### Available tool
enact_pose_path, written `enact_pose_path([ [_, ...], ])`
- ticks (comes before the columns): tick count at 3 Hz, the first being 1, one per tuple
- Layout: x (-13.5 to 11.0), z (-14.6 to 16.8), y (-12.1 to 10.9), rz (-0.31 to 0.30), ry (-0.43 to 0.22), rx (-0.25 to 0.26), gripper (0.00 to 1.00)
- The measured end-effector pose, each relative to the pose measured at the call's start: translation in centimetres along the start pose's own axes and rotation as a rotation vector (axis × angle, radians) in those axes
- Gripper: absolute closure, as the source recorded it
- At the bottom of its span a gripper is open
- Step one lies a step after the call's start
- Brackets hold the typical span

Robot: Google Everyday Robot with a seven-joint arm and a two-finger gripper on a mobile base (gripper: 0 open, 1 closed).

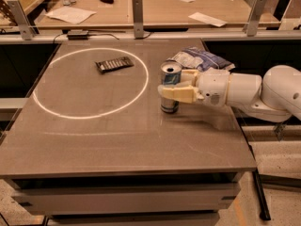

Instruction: Place redbull can upright

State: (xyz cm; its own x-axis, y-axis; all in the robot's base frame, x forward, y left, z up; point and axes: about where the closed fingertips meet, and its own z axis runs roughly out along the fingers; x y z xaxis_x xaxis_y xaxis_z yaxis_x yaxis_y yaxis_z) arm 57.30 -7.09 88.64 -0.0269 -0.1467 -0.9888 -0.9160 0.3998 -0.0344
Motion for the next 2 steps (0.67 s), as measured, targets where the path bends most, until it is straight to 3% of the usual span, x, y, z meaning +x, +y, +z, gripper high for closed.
enact_pose_path([
  [2,-0.09,-0.03,-0.01,0.0,0.0,0.001,0.36],
])
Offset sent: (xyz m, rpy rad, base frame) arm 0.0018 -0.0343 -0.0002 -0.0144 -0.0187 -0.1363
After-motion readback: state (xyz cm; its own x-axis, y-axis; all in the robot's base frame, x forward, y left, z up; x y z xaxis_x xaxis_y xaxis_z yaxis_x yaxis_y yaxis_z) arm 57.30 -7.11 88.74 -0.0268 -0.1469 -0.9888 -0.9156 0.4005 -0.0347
